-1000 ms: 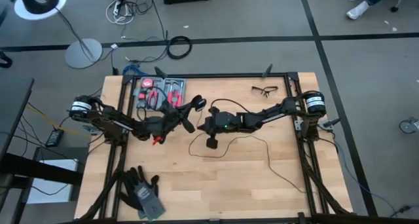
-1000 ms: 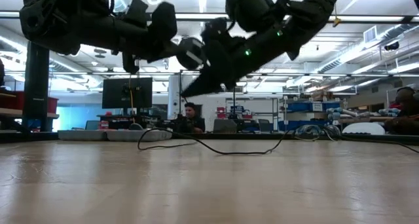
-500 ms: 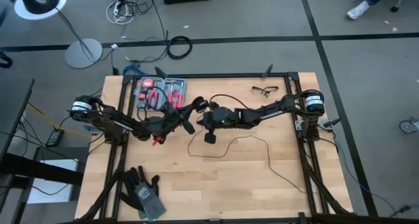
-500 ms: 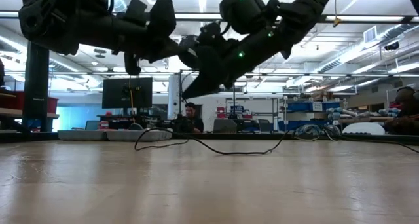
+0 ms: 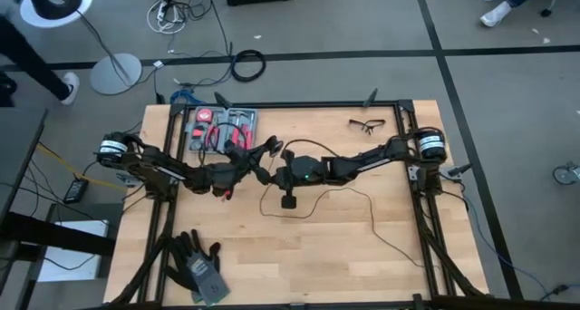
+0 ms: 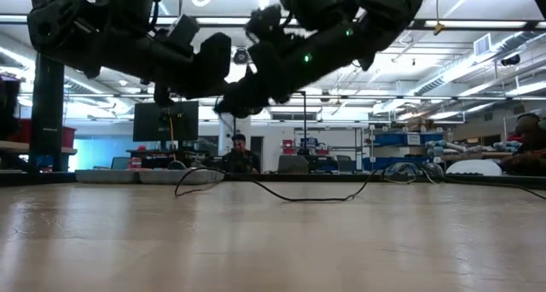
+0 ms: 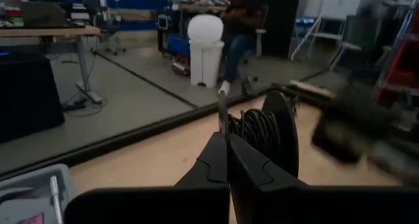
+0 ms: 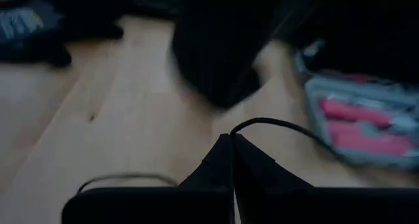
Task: Coil cords
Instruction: Coil the black wire on the black spool
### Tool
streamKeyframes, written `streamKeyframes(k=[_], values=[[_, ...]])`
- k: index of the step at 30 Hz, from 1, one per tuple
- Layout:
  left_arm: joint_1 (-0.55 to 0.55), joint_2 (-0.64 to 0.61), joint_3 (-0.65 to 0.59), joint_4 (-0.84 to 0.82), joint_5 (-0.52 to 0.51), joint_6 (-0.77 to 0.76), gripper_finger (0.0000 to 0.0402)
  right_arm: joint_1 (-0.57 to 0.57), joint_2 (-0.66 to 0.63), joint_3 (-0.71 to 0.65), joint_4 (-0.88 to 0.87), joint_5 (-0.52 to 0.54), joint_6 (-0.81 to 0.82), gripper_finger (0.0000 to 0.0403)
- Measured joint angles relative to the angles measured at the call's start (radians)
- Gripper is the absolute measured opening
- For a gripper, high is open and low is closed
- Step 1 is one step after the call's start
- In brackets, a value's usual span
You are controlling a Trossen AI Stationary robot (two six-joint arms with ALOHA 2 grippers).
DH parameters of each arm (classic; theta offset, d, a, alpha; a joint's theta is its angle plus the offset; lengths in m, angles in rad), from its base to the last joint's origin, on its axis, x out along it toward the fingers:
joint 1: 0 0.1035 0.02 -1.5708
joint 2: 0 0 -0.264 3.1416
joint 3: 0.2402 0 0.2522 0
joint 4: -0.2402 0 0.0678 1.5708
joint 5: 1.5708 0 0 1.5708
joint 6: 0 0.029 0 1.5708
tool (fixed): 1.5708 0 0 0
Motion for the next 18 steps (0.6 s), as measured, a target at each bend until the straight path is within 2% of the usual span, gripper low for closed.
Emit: streamKeyframes(k=[5, 13, 18], values=[[0.000, 0.000, 0.000, -0.083, 0.011, -0.012, 0.0000, -0.002, -0.056, 0.000, -0.053, 0.007, -0.035, 0.0000], [0.003, 0.000, 0.001, -0.129, 0.161, -0.052, 0.0000, -0.037, -0.113, 0.000, -0.150, -0.015, -0.079, 0.0000], [0.003, 0.000, 0.000, -0.164, 0.166, -0.074, 0.0000, -0.059, -0.167, 0.000, -0.210, -0.040, -0.080, 0.0000]])
